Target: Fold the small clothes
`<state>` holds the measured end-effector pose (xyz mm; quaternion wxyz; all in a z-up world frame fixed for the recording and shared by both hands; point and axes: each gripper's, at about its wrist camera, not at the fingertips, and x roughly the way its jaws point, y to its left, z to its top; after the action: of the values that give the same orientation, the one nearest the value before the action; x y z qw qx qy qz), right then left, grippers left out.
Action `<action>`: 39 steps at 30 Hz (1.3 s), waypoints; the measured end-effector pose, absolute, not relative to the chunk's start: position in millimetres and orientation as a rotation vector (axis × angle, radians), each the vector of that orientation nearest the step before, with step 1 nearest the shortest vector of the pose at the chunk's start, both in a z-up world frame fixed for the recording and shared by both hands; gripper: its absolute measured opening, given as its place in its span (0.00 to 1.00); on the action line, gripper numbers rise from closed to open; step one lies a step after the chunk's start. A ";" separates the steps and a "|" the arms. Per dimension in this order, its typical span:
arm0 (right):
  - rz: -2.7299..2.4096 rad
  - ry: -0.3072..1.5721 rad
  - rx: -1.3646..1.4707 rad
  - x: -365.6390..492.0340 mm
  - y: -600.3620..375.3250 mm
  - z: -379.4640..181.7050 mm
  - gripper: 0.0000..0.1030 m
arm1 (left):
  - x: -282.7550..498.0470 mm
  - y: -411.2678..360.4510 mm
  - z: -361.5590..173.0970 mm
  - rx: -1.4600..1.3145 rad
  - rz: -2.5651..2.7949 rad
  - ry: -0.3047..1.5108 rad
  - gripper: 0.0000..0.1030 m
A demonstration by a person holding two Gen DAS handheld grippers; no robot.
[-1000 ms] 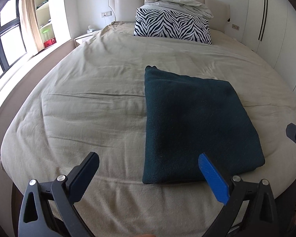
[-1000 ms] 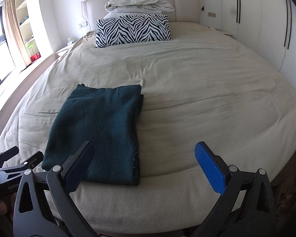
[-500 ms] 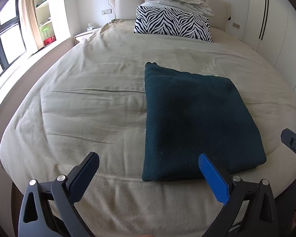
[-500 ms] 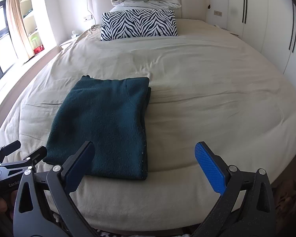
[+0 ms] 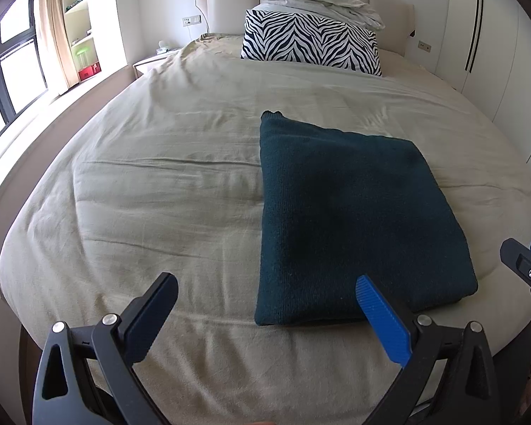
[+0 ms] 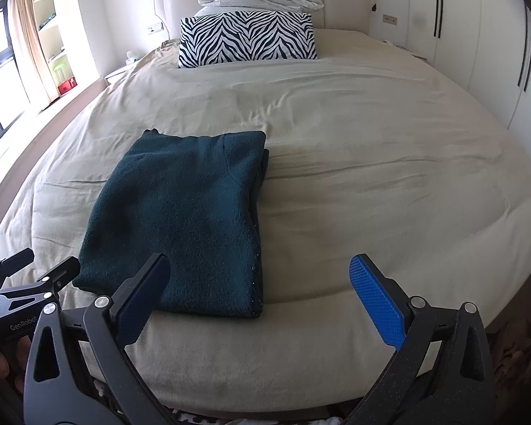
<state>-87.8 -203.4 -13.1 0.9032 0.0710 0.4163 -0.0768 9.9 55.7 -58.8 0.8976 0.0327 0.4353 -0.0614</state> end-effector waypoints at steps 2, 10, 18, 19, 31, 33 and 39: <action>-0.158 0.862 0.147 -87.8 -204.0 -13.4 1.00 | 10.2 56.1 -58.7 0.067 -0.128 0.901 1.00; -0.160 0.865 0.150 -88.4 -203.4 -15.4 1.00 | 10.2 56.4 -59.6 0.066 -0.127 0.903 1.00; -0.161 0.873 0.155 -89.4 -205.7 -19.6 1.00 | 6.4 55.5 -62.2 0.060 -0.121 0.906 1.00; -0.161 0.873 0.156 -89.7 -205.7 -19.9 1.00 | 6.3 55.3 -62.4 0.060 -0.121 0.906 1.00; -0.161 0.878 0.159 -89.5 -207.0 -21.3 1.00 | 5.2 55.2 -63.6 0.058 -0.120 0.908 1.00; -0.162 0.879 0.158 -89.4 -207.2 -21.4 1.00 | 4.5 55.3 -64.1 0.057 -0.120 0.909 1.00; -0.160 0.883 0.164 -89.6 -205.8 -22.3 1.00 | 3.3 55.3 -66.1 0.055 -0.121 0.912 1.00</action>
<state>-89.6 -205.8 -22.3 0.8979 0.0791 0.4262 -0.0770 3.3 55.3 -66.1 0.8957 0.0264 0.4399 -0.0583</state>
